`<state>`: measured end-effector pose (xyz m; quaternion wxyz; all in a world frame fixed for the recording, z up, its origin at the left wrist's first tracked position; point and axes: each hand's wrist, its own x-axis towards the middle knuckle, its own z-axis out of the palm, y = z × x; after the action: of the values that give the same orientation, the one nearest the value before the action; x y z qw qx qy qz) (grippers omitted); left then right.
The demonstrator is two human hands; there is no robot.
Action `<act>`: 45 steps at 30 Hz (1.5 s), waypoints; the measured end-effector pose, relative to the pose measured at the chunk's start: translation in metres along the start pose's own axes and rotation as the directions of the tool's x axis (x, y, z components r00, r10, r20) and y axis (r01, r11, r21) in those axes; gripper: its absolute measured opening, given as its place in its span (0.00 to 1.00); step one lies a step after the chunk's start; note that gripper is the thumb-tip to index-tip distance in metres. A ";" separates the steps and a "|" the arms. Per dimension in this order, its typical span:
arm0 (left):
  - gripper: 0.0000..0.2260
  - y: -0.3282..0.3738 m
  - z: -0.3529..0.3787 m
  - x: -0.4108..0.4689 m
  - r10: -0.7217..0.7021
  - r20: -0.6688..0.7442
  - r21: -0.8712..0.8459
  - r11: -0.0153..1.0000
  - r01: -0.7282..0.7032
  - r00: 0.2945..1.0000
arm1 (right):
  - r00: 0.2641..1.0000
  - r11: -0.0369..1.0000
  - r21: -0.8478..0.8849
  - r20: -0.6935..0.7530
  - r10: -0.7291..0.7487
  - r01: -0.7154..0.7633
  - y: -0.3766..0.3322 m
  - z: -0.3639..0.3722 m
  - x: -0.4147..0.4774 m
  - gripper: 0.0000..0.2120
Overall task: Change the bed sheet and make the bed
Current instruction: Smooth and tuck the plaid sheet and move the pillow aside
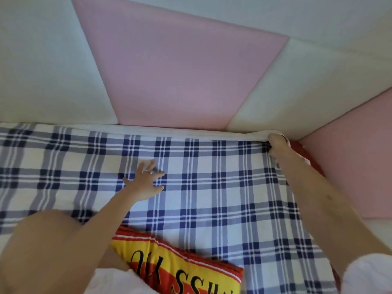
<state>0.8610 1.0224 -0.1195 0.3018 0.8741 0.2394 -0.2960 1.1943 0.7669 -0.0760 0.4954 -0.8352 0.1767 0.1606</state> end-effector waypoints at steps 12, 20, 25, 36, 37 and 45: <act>0.36 0.010 -0.018 0.046 0.160 -0.160 0.090 0.985 -0.147 0.974 | 0.479 0.047 -0.526 0.731 -0.486 0.849 0.087 0.097 -0.085 0.41; 0.30 -0.032 -0.057 0.073 0.257 -0.496 0.357 0.931 -0.075 0.829 | 0.271 0.102 -0.327 0.526 -0.806 0.939 0.094 0.188 -0.133 0.11; 0.24 -0.068 -0.055 0.067 0.387 -0.578 0.533 0.846 -0.027 0.718 | 0.391 0.167 -0.420 0.533 -0.750 0.892 0.105 0.211 -0.125 0.25; 0.29 -0.123 -0.071 0.058 0.276 -0.643 0.471 0.878 0.084 0.715 | 0.385 0.096 -0.459 0.594 -0.706 0.883 0.106 0.214 -0.120 0.29; 0.30 -0.127 -0.073 0.055 0.265 -0.638 0.465 0.881 0.087 0.723 | 0.390 0.092 -0.464 0.604 -0.695 0.881 0.104 0.216 -0.121 0.28; 0.31 -0.157 -0.082 0.049 0.310 -0.593 0.489 0.872 0.026 0.743 | 0.467 0.076 -0.548 0.625 -0.626 0.833 0.099 0.215 -0.126 0.27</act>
<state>0.8322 1.1994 -0.1601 0.0018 0.9834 0.1814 0.0048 1.0174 0.9305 -0.1947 0.0782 -0.9022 -0.4221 0.0426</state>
